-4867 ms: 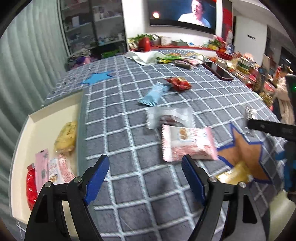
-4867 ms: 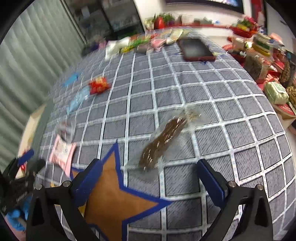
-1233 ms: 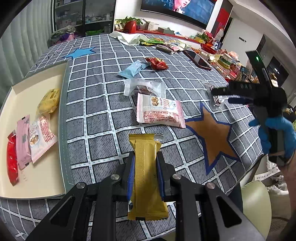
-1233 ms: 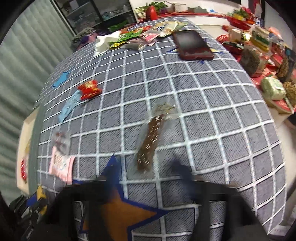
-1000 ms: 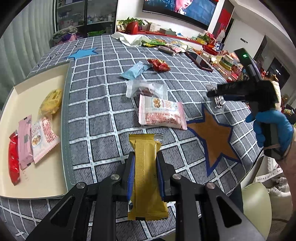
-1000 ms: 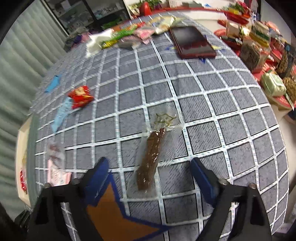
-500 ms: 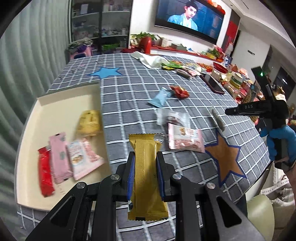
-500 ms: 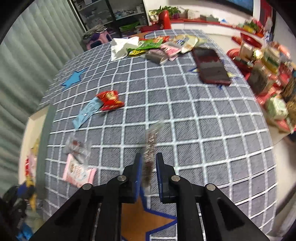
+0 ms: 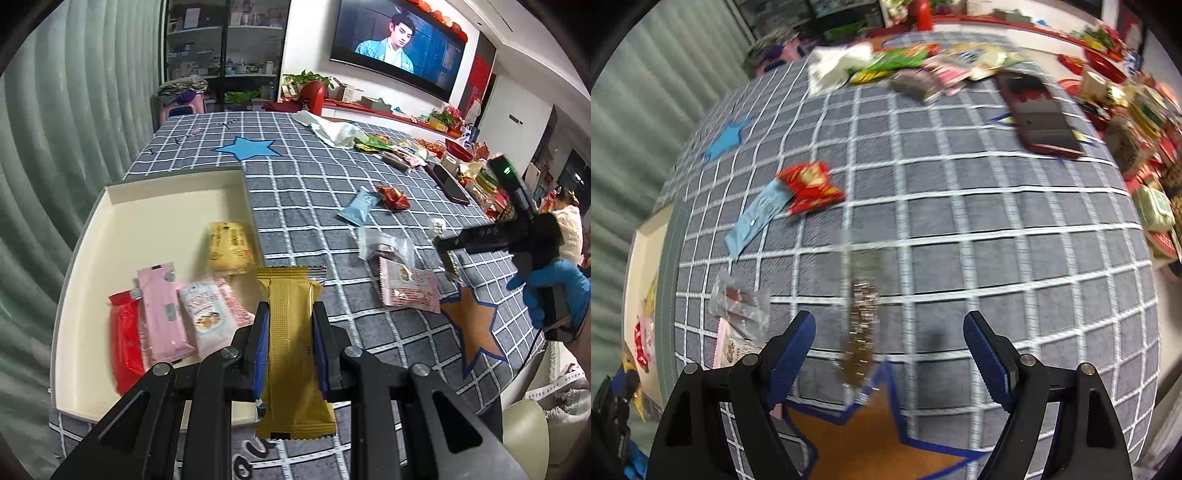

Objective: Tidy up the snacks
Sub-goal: 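Carry gold bar and jerky packet into the cream tray and open both tools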

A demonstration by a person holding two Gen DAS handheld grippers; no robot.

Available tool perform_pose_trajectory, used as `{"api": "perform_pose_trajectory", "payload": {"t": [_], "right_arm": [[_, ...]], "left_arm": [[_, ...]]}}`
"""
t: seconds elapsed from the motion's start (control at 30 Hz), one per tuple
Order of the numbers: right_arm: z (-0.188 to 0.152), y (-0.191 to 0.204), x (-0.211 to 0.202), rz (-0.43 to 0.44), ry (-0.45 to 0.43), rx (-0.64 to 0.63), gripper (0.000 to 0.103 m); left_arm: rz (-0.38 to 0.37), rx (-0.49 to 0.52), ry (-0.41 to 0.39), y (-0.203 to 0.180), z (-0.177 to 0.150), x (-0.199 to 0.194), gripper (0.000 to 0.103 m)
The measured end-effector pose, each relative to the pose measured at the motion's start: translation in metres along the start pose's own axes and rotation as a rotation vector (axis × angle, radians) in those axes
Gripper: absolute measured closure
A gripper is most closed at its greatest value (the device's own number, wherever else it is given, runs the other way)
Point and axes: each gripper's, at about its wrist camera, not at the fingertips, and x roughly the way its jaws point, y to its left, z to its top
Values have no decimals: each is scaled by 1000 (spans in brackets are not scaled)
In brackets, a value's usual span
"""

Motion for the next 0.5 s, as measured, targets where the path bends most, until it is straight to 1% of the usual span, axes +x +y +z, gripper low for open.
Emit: {"api": "perform_pose_trajectory", "payload": {"t": [0.07, 0.1, 0.13, 0.17, 0.2, 0.27, 0.4, 0.47, 0.5], "right_arm": [[-2, 11, 13, -39, 41, -33, 40], [-3, 19, 11, -93, 10, -77, 61], [-4, 24, 10, -110, 7, -113, 75], [-4, 25, 8, -96, 8, -111, 78], [-4, 23, 5, -78, 11, -96, 79], [-4, 20, -5, -61, -15, -80, 79], [-4, 17, -34, 37, -49, -37, 79], [-1, 29, -51, 97, -60, -39, 79], [-1, 35, -52, 117, -63, -47, 79]], "left_arm": [[9, -5, -1, 6, 0, -1, 79], [15, -8, -1, 11, 1, -1, 79], [21, -11, -2, 14, 1, -1, 79], [26, -13, -3, 18, 1, -1, 79], [33, -18, -4, 22, 2, -1, 79], [40, -22, -8, 27, 3, -2, 79], [61, -29, -15, 40, 7, -1, 79], [70, -39, -16, 46, 9, 0, 79], [76, -45, -18, 49, 9, 0, 79]]}}
